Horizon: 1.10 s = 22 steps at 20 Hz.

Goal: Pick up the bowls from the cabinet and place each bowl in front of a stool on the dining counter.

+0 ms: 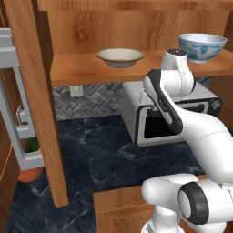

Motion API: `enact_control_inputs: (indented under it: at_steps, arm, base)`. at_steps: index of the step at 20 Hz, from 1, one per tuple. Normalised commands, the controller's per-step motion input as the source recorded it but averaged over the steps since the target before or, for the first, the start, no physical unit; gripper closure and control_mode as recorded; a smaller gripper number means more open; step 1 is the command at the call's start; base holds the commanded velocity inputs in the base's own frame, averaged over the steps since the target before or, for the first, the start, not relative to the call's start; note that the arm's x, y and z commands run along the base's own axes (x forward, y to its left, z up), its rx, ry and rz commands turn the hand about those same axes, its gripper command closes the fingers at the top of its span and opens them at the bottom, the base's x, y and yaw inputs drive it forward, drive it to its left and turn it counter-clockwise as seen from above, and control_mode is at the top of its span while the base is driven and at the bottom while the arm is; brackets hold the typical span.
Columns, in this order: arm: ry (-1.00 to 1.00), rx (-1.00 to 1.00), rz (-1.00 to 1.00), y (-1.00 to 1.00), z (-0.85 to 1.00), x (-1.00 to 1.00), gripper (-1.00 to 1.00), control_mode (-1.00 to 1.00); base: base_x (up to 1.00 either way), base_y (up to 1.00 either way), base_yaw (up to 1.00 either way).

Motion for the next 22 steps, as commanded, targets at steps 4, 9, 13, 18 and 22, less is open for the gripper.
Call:
enact_control_inputs:
  at_steps: [4, 9, 13, 18, 22]
  arm:
    - [0.0, 0.0, 0.0, 0.03, 0.0, -0.06, -1.0, -1.0]
    - [-0.06, -0.11, 0.0, 0.01, 0.02, -0.11, -1.0, -1.0]
    - [-0.18, -0.14, 0.0, 0.02, 0.21, -0.18, -1.0, -1.0]
    - [-0.26, -0.13, 0.0, 0.19, 0.32, -0.1, -1.0, -1.0]
    - [-0.21, -0.24, 0.03, 0.35, 0.4, 0.0, -1.0, -1.0]
  base:
    - [0.0, 0.0, 0.0]
    - [0.0, 0.0, 0.0]
    - [0.0, 0.0, 0.0]
    - [0.0, 0.0, 0.0]
    - [0.0, 0.0, 0.0]
